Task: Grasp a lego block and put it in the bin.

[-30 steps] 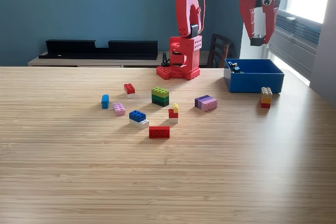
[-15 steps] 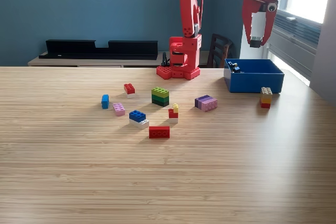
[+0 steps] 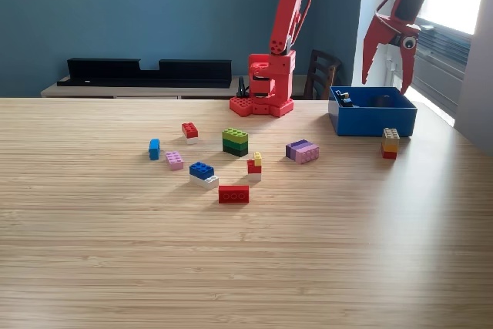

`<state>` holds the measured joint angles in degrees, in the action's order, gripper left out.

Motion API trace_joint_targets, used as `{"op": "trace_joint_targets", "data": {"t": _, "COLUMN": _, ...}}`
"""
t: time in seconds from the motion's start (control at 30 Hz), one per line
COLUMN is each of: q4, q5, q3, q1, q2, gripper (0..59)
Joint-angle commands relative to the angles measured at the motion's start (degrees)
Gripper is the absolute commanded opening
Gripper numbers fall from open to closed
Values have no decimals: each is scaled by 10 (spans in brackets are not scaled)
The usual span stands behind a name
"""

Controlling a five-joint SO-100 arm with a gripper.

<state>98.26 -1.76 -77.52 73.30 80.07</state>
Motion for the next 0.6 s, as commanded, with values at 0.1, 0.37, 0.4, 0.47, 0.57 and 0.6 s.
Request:
{"op": "trace_joint_targets", "data": {"t": 0.1, "q4": 25, "q5": 0, "q3": 63, "q1": -10, "q2": 11, "gripper": 187}}
{"op": "trace_joint_targets", "data": {"t": 0.37, "q4": 33, "q5": -29, "q3": 131, "q1": -177, "q2": 13, "gripper": 1}}
{"op": "trace_joint_targets", "data": {"t": 0.4, "q4": 33, "q5": -30, "q3": 136, "q1": -203, "q2": 13, "gripper": 1}}
{"op": "trace_joint_targets", "data": {"t": 0.47, "q4": 32, "q5": -33, "q3": 142, "q1": -252, "q2": 12, "gripper": 1}}
{"op": "trace_joint_targets", "data": {"t": 0.57, "q4": 30, "q5": -36, "q3": 154, "q1": -336, "q2": 12, "gripper": 1}}
{"op": "trace_joint_targets", "data": {"t": 0.6, "q4": 30, "q5": -36, "q3": 159, "q1": -367, "q2": 12, "gripper": 1}}
